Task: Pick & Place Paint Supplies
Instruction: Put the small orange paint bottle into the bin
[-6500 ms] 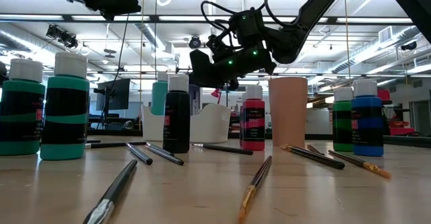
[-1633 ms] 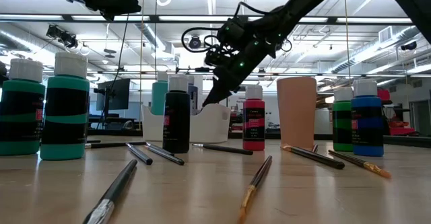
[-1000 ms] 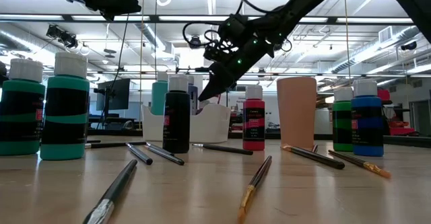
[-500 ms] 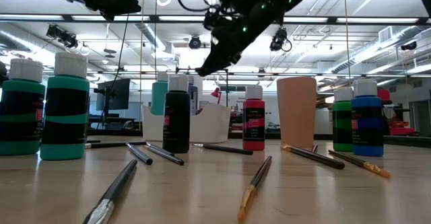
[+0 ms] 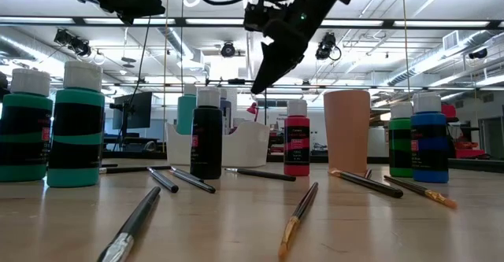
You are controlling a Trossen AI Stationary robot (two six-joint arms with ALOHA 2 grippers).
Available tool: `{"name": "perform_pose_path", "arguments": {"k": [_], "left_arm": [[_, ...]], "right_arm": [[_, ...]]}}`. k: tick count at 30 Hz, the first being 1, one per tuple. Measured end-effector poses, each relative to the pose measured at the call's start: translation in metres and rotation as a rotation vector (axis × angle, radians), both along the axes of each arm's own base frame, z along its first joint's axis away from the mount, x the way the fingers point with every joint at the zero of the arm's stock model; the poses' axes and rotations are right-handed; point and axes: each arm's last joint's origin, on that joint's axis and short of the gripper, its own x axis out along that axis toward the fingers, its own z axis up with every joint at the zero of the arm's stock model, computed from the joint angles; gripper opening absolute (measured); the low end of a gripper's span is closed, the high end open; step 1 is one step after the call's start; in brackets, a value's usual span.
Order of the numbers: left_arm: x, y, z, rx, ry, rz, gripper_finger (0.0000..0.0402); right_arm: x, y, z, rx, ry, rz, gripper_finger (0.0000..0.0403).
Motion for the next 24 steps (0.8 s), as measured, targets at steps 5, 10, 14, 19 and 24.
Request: {"name": "perform_pose_path", "arguments": {"k": [5,10,14,19,24], "left_arm": [[0.0,0.0,0.0,0.0,0.0,0.0,0.0139],[0.001,0.0,0.003,0.006,-0.035,0.001,0.0139],[0.001,0.0,0.007,-0.007,-0.074,-0.002,0.0139],[0.003,0.0,0.002,-0.069,-0.041,-0.002,0.0139],[0.011,0.0,-0.01,-0.129,0.052,-0.077,0.0139]], "right_arm": [[-0.002,0.016,-0.002,0.052,0.015,0.003,0.0185],[-0.006,0.031,-0.004,0.083,0.063,0.012,0.0185],[-0.007,0.04,-0.005,0.073,0.066,0.003,0.0185],[-0.011,0.051,-0.006,0.018,0.095,-0.004,0.0185],[-0.018,0.056,-0.01,0.049,0.166,-0.029,0.0185]]}}
